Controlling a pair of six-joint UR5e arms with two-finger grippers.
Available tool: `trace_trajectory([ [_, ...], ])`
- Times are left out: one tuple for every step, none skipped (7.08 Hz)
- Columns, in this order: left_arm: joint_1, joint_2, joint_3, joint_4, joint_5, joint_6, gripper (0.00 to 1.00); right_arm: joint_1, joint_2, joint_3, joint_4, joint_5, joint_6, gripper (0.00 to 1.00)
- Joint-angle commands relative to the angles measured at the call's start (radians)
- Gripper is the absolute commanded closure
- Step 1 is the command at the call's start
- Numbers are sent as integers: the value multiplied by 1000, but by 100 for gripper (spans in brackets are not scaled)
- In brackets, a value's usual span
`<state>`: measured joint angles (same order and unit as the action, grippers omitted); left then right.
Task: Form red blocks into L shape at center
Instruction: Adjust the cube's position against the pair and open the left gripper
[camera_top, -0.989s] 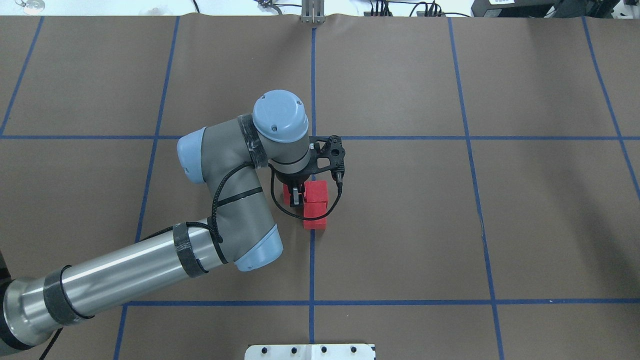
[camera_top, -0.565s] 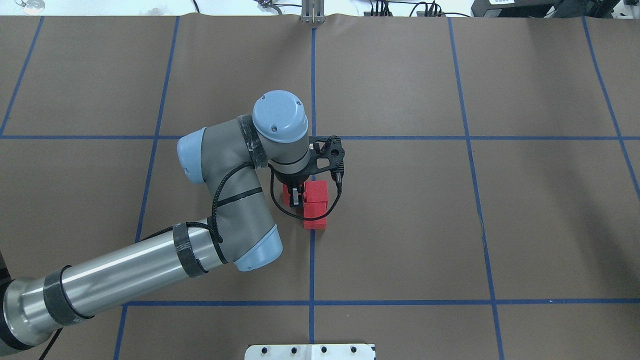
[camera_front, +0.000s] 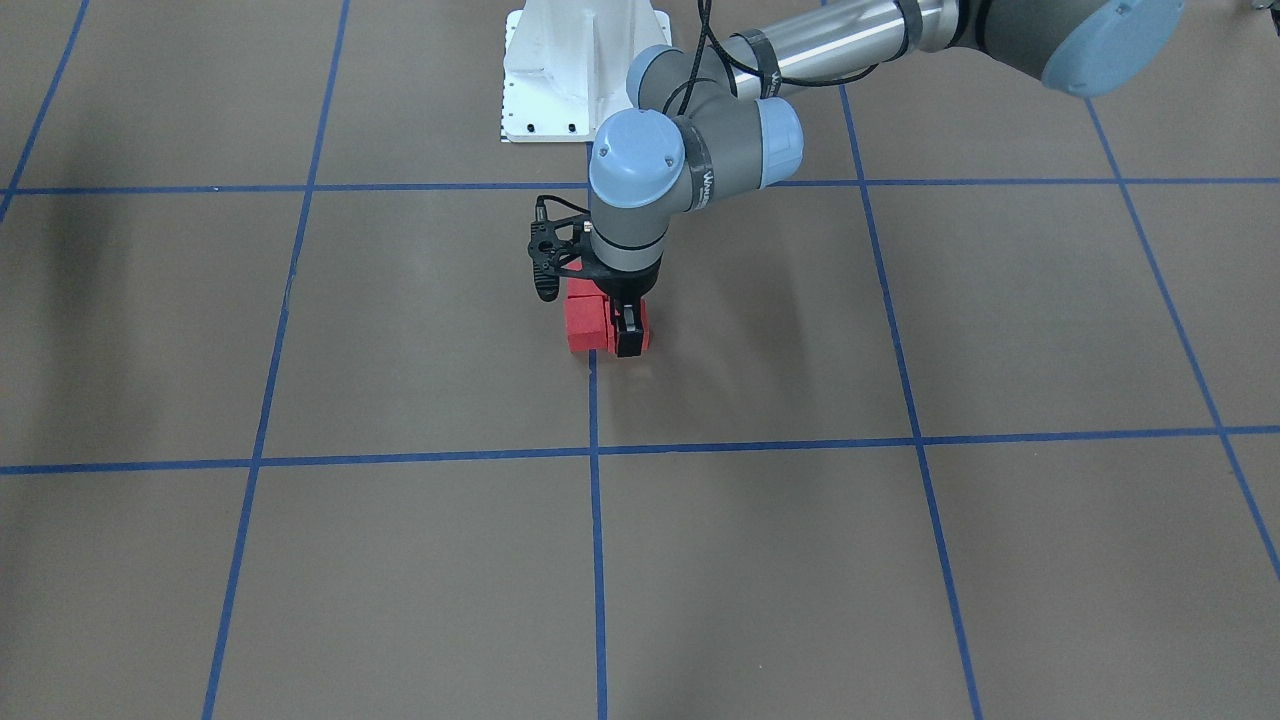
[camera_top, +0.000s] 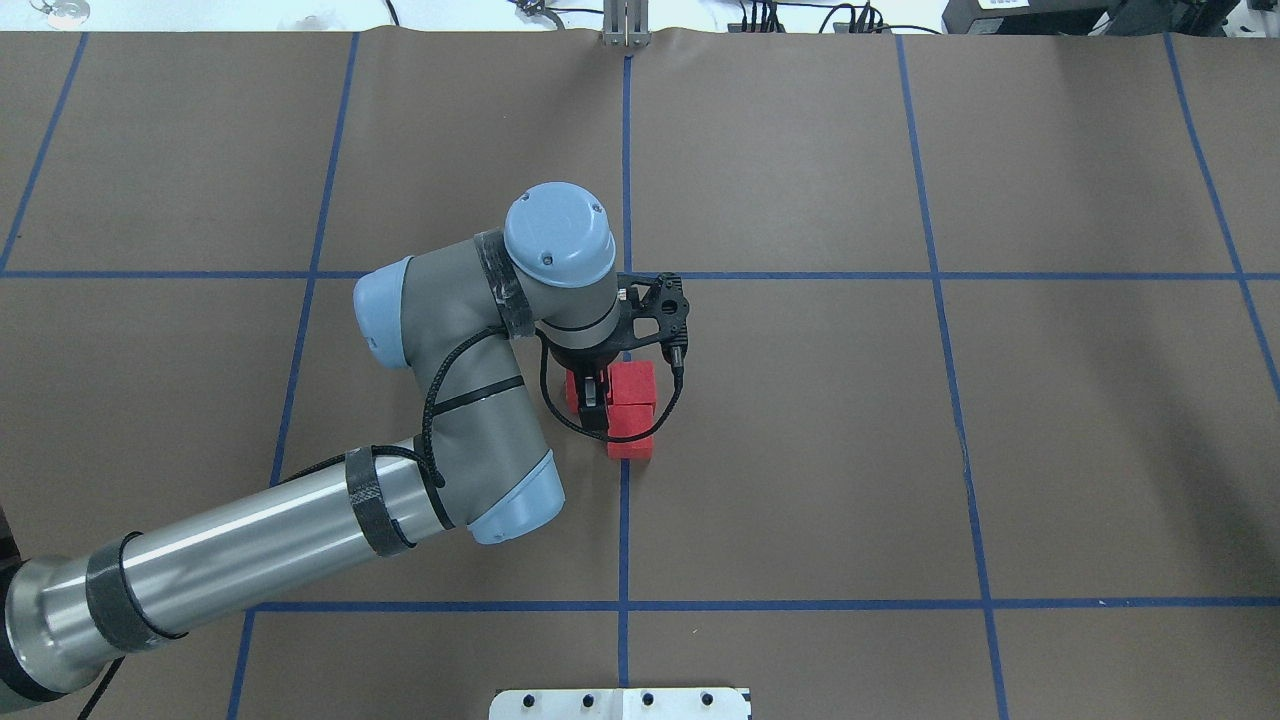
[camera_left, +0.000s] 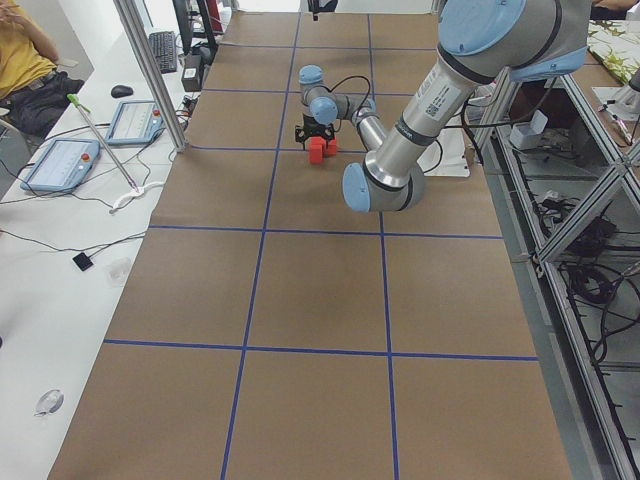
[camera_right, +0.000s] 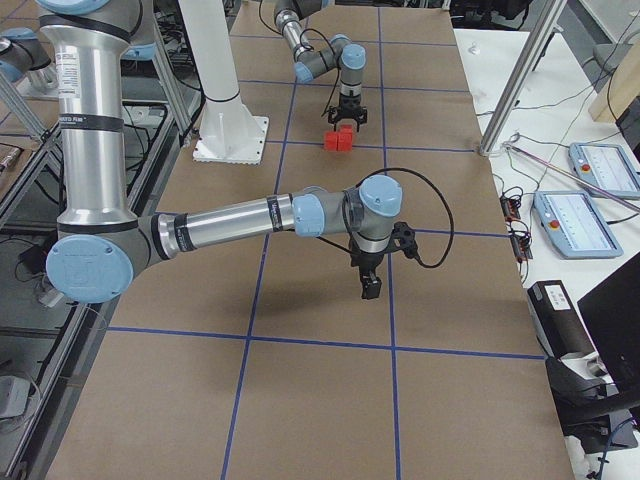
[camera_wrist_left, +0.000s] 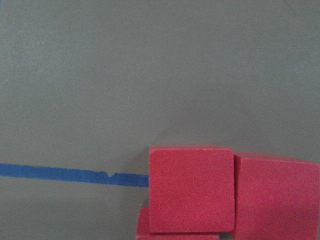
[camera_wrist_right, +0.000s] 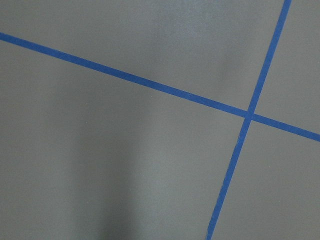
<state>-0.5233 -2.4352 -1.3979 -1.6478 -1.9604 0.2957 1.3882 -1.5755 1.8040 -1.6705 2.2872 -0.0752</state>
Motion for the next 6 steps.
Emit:
trace_trajectory([
  [-7,1,-10,5,0,8,0,0,0,0,0,0,0,1],
  [-12,1,-39,14,-2,10,0,0,2,0,0,0,0,1],
  [-20,4,-67,17,-2,10,0,0,3,0,0,0,0,1],
  [-40,4,-90,22,-15,8,0,0,2,0,0,0,0,1],
  [-82,4,-116,58,-62,8,0,0,0,0,0,0,0,1],
  [-171,10,-118,91,-121,5,0,0,-1,0,0,2,-2,1],
])
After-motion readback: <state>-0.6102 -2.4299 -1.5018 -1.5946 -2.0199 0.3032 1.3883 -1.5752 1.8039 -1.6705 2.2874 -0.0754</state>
